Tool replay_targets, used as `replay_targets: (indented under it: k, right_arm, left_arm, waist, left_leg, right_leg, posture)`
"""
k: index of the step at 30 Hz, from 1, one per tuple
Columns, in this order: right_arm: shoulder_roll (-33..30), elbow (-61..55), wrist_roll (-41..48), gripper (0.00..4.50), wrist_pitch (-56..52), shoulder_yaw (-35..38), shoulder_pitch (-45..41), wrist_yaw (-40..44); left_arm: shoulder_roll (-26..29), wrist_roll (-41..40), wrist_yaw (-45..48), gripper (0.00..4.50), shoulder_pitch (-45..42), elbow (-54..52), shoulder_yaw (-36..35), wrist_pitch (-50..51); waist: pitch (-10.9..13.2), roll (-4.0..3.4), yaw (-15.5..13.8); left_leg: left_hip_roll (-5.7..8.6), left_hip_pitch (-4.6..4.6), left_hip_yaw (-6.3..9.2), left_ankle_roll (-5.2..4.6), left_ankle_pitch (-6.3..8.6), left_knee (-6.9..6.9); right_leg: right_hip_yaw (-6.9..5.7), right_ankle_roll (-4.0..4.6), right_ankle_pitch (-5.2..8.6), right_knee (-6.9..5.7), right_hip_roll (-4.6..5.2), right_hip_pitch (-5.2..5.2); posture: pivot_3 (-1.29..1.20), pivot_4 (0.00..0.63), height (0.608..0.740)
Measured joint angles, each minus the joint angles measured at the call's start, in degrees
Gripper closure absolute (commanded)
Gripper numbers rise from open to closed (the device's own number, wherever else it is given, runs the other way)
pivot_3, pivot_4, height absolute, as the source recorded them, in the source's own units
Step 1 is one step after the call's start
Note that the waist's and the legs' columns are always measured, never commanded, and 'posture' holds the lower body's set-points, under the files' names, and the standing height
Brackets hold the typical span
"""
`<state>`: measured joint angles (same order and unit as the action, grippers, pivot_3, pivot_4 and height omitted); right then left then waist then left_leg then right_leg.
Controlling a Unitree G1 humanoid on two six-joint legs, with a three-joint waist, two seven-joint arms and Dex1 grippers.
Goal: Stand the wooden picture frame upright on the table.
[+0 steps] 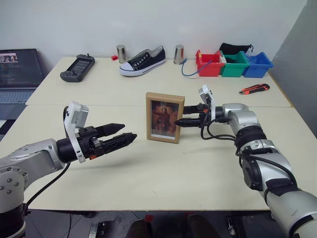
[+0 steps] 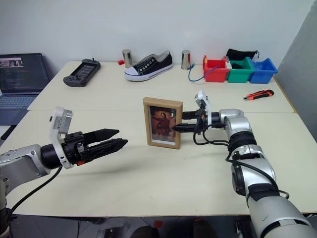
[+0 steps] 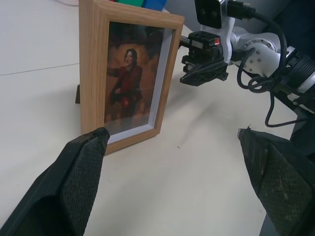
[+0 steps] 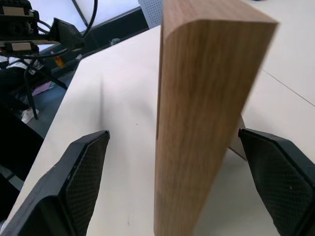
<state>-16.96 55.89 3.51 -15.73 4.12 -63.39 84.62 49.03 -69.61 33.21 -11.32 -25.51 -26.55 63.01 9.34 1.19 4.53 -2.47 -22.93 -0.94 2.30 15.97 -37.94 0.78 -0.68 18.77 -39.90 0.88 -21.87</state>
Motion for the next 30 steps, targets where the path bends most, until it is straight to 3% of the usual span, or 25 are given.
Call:
replay_targets:
  k: [8,11,14,19,20,30]
  right_arm:
    - [-9.16,-5.22,0.01,0.05,-1.21,-3.47,3.5,1.58]
    - [-13.43,-10.58,0.18,0.05,-2.58,-3.54,6.36,1.43]
    - [-14.12,-23.12,2.07,0.05,-4.91,-3.03,13.76,-2.66]
    - [-12.71,-43.21,1.37,0.05,-9.1,-0.71,27.96,-19.66]
    - [-10.81,-51.99,0.33,0.05,-12.15,1.51,33.27,-27.19]
    - [-2.59,-75.99,-1.41,0.05,-22.0,3.06,50.48,-49.86]
  left_arm:
    - [3.73,4.33,3.13,0.0,-0.16,3.53,0.4,-2.19]
    - [4.14,8.4,3.62,0.0,-0.07,5.5,0.41,-4.81]
    - [2.74,11.51,1.8,0.0,0.61,5.32,0.56,-6.79]
    - [-2.52,18.44,-4.63,0.0,4.65,2.47,1.87,-10.7]
    - [-4.93,21.24,-7.31,0.0,6.41,0.19,2.26,-12.56]
    - [-17.97,31.7,-18.21,0.0,12.19,-5.19,10.58,-17.76]
  waist:
    - [0.01,-0.01,-0.79]
    - [0.01,-0.01,-1.45]
    - [0.0,-0.01,-1.59]
    - [0.01,-0.01,-2.24]
    - [-0.02,-0.01,-2.6]
    - [-0.13,0.0,-3.13]
  left_leg:
    - [0.01,-0.04,-0.02,-0.01,0.01,0.02]
    - [0.0,-0.04,-0.06,-0.02,0.01,0.03]
    - [-0.03,-0.09,-0.07,-0.03,0.02,0.06]
    - [-0.02,-0.27,-0.09,-0.03,0.02,0.01]
    - [-0.02,-0.28,-0.06,-0.03,0.02,0.04]
    - [0.04,-0.22,-0.03,-0.04,0.03,-0.03]
  right_leg:
    - [0.02,0.0,0.0,0.04,0.0,-0.08]
    - [0.04,-0.01,0.0,0.15,0.0,-0.13]
    - [0.07,-0.01,0.0,0.0,0.0,-0.2]
    - [0.1,-0.01,0.0,-0.03,0.0,-0.38]
    - [0.1,-0.01,0.0,-0.04,0.0,-0.38]
    - [0.14,-0.01,0.0,-0.03,-0.01,-0.34]
  posture:
    - [0.0,0.15,0.74]
    - [0.0,0.15,0.74]
    - [0.0,0.15,0.74]
    - [0.0,0.15,0.74]
    - [0.0,0.15,0.74]
    - [0.0,0.15,0.74]
